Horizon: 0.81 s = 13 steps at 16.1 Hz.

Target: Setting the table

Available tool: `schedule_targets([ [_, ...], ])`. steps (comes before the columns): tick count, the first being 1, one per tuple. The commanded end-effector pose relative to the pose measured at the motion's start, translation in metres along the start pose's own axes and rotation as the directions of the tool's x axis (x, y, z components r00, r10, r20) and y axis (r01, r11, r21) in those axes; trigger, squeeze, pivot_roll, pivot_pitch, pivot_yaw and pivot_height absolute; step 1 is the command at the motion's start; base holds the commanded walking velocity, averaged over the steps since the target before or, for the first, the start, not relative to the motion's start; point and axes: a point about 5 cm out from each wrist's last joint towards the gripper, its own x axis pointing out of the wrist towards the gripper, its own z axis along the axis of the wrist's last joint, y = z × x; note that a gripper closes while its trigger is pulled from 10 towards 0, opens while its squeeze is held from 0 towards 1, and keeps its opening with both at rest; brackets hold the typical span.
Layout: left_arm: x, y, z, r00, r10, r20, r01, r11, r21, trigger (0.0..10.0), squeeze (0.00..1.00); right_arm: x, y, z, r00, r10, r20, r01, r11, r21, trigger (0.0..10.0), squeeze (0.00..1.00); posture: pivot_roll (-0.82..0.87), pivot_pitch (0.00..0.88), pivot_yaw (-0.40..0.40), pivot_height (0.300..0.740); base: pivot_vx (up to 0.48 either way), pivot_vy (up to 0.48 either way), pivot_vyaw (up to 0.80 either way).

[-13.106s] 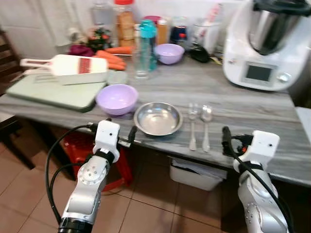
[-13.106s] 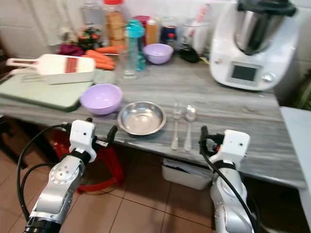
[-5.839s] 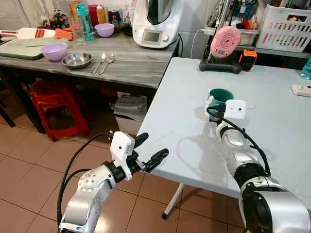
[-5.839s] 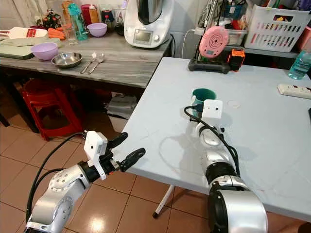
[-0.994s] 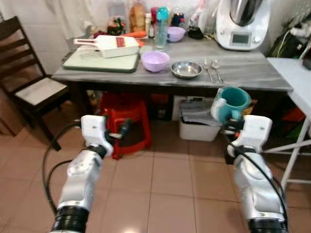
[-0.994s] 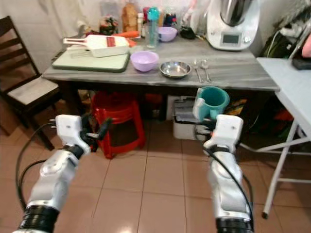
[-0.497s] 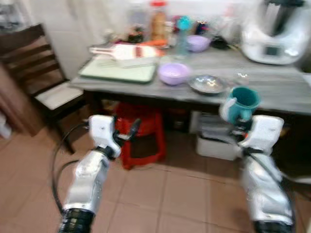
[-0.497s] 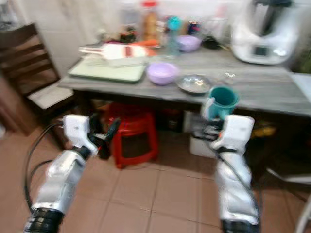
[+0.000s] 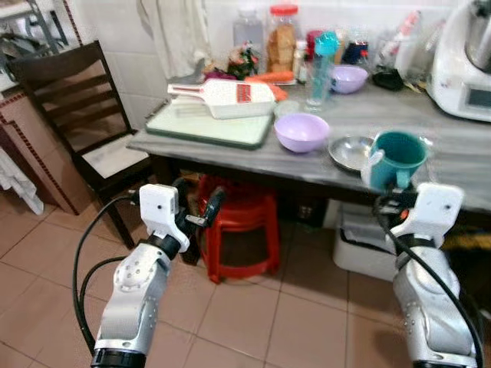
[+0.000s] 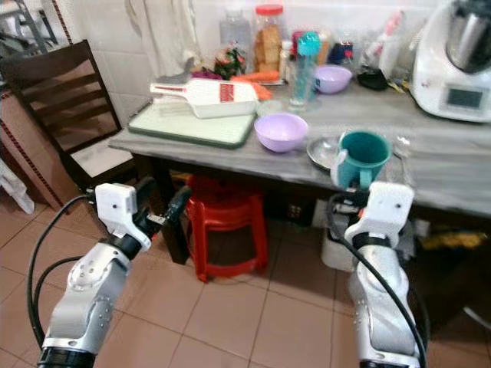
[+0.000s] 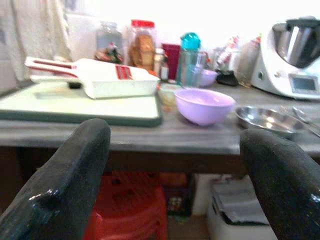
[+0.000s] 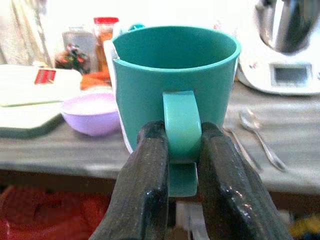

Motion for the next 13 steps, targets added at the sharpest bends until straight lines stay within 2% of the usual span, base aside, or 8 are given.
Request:
schedule_targets([
  [1, -0.0094, 0.005, -0.0042, 0.999, 0.013, -0.039, -0.012, 1.0, 0.013, 10.0, 0.0, -0.0049, 0.0028, 0.0059, 1.0, 0.015, 0.02, -0.014, 1.0, -0.008, 10.0, 0.0, -0.05, 0.0, 0.013, 0.74, 0.319, 0.0, 0.0],
  [5, -0.0082, 0.0042, -0.0051, 0.999, 0.008, -0.053, -0.008, 1.0, 0.011, 10.0, 0.0, -0.0077, 0.0003, 0.0039, 1.0, 0.011, 0.002, -0.011, 1.0, -0.003, 10.0, 0.0, -0.06, 0.0, 0.014, 0.74, 0.32, 0.0, -0.8],
  [7, -0.0068, 0.0017, -0.0035, 0.999, 0.002, -0.051, -0.001, 1.0, 0.006, 10.0, 0.0, -0.0068, 0.0026, 0.0057, 1.0, 0.016, 0.003, -0.016, 1.0, 0.005, 10.0, 0.0, -0.06, 0.0, 0.014, 0.74, 0.321, 0.0, -0.46],
  [13, -0.0059, -0.0029, -0.0026, 0.999, -0.012, -0.05, 0.012, 1.0, -0.005, 10.0, 0.0, -0.0058, 0.0064, 0.0067, 1.0, 0.025, 0.0, -0.025, 1.0, 0.01, 10.0, 0.0, -0.06, 0.0, 0.013, 0.74, 0.319, 0.0, 0.0],
])
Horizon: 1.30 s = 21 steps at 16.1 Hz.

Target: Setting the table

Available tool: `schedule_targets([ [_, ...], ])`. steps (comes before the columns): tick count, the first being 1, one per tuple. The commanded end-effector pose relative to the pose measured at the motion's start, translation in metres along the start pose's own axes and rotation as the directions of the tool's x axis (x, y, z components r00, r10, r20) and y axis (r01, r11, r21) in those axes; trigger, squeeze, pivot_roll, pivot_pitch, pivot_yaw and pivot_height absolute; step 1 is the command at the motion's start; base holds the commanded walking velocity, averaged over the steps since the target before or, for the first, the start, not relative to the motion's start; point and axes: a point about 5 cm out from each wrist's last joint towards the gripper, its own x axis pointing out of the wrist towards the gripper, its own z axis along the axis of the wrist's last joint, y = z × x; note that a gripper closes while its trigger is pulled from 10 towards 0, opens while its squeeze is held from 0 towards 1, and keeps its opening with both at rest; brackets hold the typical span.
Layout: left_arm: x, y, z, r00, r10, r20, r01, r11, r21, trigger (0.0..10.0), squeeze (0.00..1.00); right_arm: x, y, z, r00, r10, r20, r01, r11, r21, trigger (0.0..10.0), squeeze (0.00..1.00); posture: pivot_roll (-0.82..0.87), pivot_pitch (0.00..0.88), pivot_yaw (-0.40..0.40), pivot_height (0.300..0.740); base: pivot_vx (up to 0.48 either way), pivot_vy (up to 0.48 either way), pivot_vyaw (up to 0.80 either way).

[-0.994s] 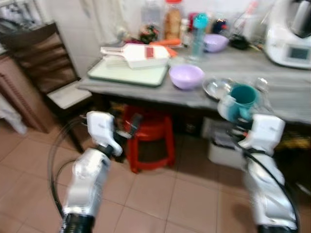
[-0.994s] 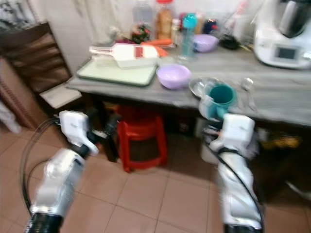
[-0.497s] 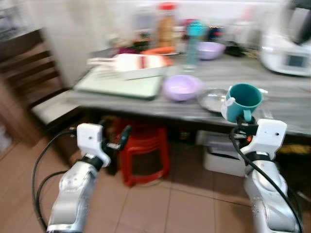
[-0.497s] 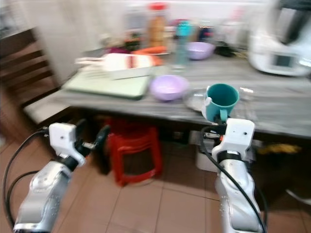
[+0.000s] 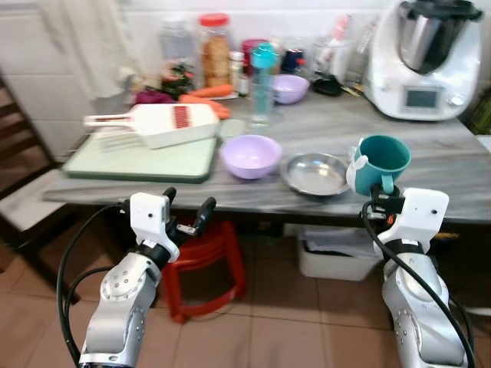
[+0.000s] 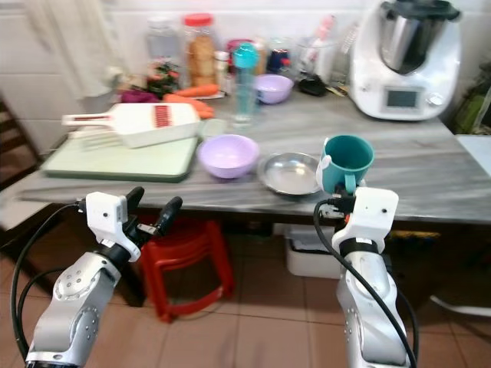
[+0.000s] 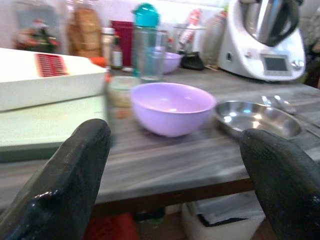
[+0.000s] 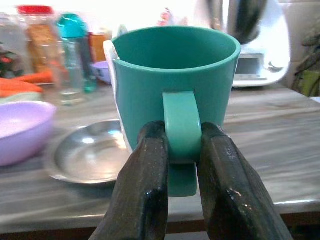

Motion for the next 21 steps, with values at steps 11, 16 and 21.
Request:
schedule_targets([
  [11, 0.007, -0.007, 0.01, 0.999, -0.031, 0.025, 0.031, 1.0, 0.004, 10.0, 0.0, 0.01, -0.002, 0.014, 0.999, 0.001, 0.051, -0.001, 1.0, -0.009, 10.0, 0.0, -0.06, 0.0, 0.012, 0.74, 0.326, 0.0, 0.0],
  [16, 0.007, -0.008, 0.01, 0.999, -0.04, 0.024, 0.04, 0.999, 0.002, 10.0, 0.0, 0.012, -0.001, 0.014, 0.999, 0.007, 0.052, -0.007, 1.0, -0.009, 10.0, 0.0, -0.05, 0.0, 0.01, 0.74, 0.337, 0.0, 0.0],
  [21, -0.006, -0.01, 0.009, 0.982, -0.19, -0.008, 0.19, 0.981, 0.028, 10.0, 0.0, 0.021, -0.01, 0.014, 0.999, 0.032, 0.035, -0.032, 0.999, -0.023, 10.0, 0.0, -0.05, 0.0, 0.005, 0.74, 0.0, 0.0, 0.0],
])
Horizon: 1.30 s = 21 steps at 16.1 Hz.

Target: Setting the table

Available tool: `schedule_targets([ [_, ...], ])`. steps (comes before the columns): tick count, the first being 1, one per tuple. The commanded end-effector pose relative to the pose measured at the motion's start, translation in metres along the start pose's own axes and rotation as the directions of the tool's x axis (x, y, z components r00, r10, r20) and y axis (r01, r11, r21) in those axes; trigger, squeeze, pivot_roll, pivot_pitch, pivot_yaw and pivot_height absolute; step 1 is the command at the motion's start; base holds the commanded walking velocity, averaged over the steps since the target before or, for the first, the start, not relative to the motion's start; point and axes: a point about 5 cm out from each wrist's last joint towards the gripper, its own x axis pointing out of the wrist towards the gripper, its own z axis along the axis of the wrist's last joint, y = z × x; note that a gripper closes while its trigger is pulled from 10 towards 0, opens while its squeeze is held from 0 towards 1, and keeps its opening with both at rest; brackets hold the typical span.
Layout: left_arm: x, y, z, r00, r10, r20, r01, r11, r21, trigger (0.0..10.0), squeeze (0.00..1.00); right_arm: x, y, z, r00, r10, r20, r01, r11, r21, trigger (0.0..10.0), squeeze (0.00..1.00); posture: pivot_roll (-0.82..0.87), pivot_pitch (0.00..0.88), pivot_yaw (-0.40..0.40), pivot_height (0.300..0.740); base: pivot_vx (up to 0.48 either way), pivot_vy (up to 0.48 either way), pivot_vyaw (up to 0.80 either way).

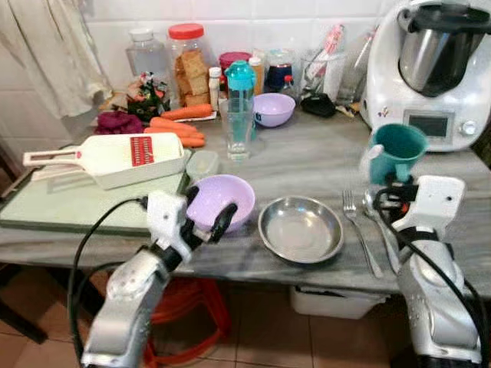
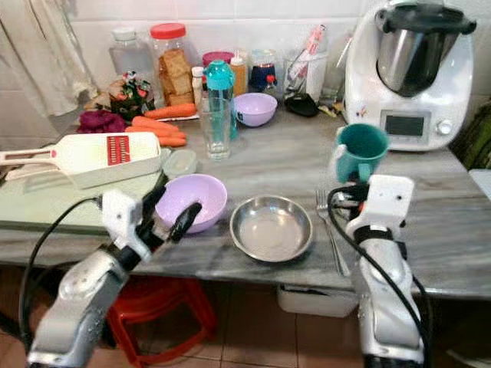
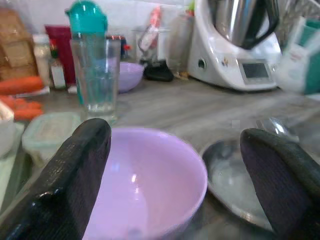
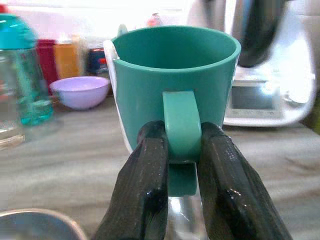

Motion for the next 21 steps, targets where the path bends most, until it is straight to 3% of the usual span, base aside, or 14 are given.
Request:
schedule_targets([
  [1, -0.005, 0.005, 0.002, 1.0, -0.018, -0.005, 0.018, 1.0, 0.004, 10.0, 0.0, 0.005, -0.001, 0.003, 1.0, 0.016, 0.001, -0.016, 1.0, 0.003, 10.0, 0.0, -0.04, 0.0, 0.004, 0.74, 0.0, 0.0, 0.0],
  [5, -0.015, 0.004, -0.002, 0.986, -0.154, -0.063, 0.155, 0.988, 0.018, 10.0, 0.0, 0.017, -0.003, -0.007, 0.995, 0.079, -0.06, -0.078, 0.997, 0.015, 10.0, 0.0, -0.04, 0.0, 0.001, 0.74, 0.0, 0.0, 0.0],
  [13, -0.018, 0.005, -0.004, 0.972, -0.212, -0.098, 0.216, 0.976, 0.023, 10.0, 0.0, 0.053, 0.008, -0.014, 0.969, 0.229, -0.095, -0.227, 0.973, 0.038, 10.0, 0.0, -0.03, 0.0, 0.004, 0.74, 0.0, 0.0, 0.0],
  [17, -0.019, 0.003, -0.003, 0.967, -0.232, -0.106, 0.237, 0.971, 0.029, 10.0, 0.0, 0.062, 0.023, -0.024, 0.947, 0.296, -0.125, -0.292, 0.955, 0.052, 10.0, 0.0, -0.02, 0.0, 0.007, 0.74, 0.0, 0.0, 0.0],
  [21, -0.021, 0.0, -0.003, 0.964, -0.242, -0.112, 0.246, 0.969, 0.025, 10.0, 0.0, 0.059, 0.022, -0.04, 0.926, 0.338, -0.167, -0.332, 0.941, 0.064, 10.0, 0.0, -0.01, 0.0, 0.014, 0.74, 0.0, 0.0, 0.0],
])
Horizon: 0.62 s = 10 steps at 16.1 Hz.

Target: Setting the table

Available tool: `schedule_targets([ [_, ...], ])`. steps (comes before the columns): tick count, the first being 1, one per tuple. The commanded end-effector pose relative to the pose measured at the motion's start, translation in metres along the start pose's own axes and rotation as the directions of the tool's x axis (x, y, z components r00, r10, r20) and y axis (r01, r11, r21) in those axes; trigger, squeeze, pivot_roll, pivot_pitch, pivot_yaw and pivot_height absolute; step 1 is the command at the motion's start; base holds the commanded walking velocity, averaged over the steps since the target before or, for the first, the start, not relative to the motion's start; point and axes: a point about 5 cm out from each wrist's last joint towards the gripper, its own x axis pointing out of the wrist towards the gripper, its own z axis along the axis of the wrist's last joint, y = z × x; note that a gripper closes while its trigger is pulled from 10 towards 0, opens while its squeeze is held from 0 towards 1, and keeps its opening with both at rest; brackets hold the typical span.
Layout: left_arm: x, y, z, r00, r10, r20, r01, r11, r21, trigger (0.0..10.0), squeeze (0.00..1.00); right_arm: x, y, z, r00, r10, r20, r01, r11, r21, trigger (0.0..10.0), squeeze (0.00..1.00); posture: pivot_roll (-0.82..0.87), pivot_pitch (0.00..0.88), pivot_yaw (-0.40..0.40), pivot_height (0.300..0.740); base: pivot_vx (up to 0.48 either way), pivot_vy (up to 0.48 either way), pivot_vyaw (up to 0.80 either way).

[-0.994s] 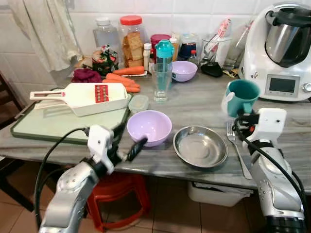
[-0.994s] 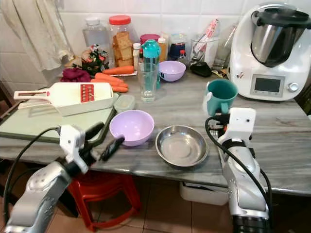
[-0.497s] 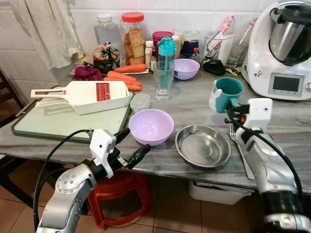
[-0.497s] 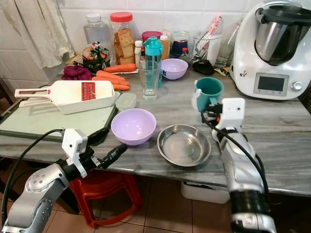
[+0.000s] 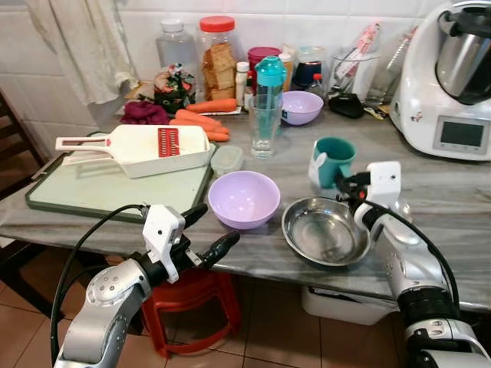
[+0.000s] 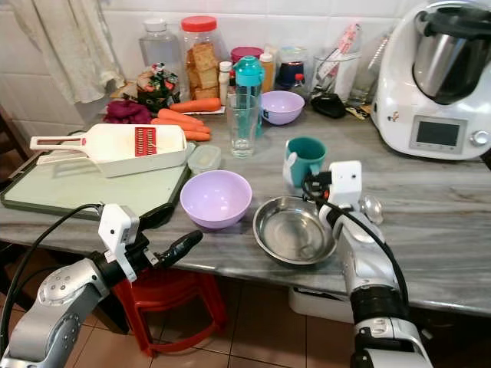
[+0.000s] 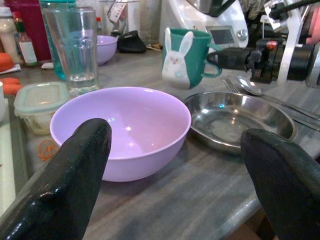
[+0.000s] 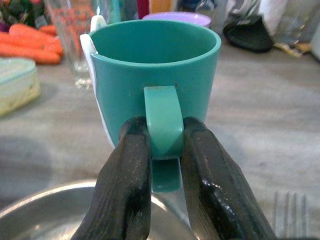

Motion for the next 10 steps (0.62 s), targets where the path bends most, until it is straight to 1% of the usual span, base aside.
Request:
schedule_targets([
  [1, 0.0, -0.003, 0.002, 1.0, -0.025, -0.01, 0.025, 1.0, 0.011, 10.0, 0.0, 0.001, -0.002, 0.003, 1.0, 0.019, 0.014, -0.019, 1.0, -0.024, 10.0, 0.0, -0.01, 0.0, 0.014, 0.74, 0.0, 0.0, 0.0],
  [5, 0.002, -0.004, 0.002, 0.999, -0.03, -0.011, 0.03, 0.999, 0.011, 10.0, 0.0, -0.004, -0.009, -0.007, 0.999, 0.033, -0.015, -0.034, 0.999, -0.038, 10.0, 0.0, -0.01, 0.0, 0.016, 0.74, 0.0, 0.0, 0.0],
  [8, 0.003, -0.004, 0.003, 0.999, -0.033, -0.009, 0.033, 0.999, 0.01, 10.0, 0.0, -0.005, -0.014, -0.011, 0.998, 0.046, -0.03, -0.048, 0.995, -0.086, 10.0, 0.0, -0.01, 0.0, 0.016, 0.74, 0.0, 0.0, 0.0],
  [9, 0.003, -0.005, 0.002, 0.999, -0.036, -0.011, 0.036, 0.999, 0.01, 10.0, 0.0, -0.006, -0.015, -0.011, 0.998, 0.049, -0.028, -0.051, 0.995, -0.088, 10.0, 0.1, -0.01, 0.0, 0.018, 0.74, 0.0, 0.0, 0.0],
  [10, 0.002, -0.005, 0.002, 0.999, -0.038, -0.013, 0.038, 0.999, 0.01, 10.0, 0.0, -0.006, -0.016, -0.011, 0.998, 0.048, -0.027, -0.05, 0.995, -0.089, 10.0, 0.33, -0.01, 0.0, 0.018, 0.74, 0.0, 0.0, 0.0],
])
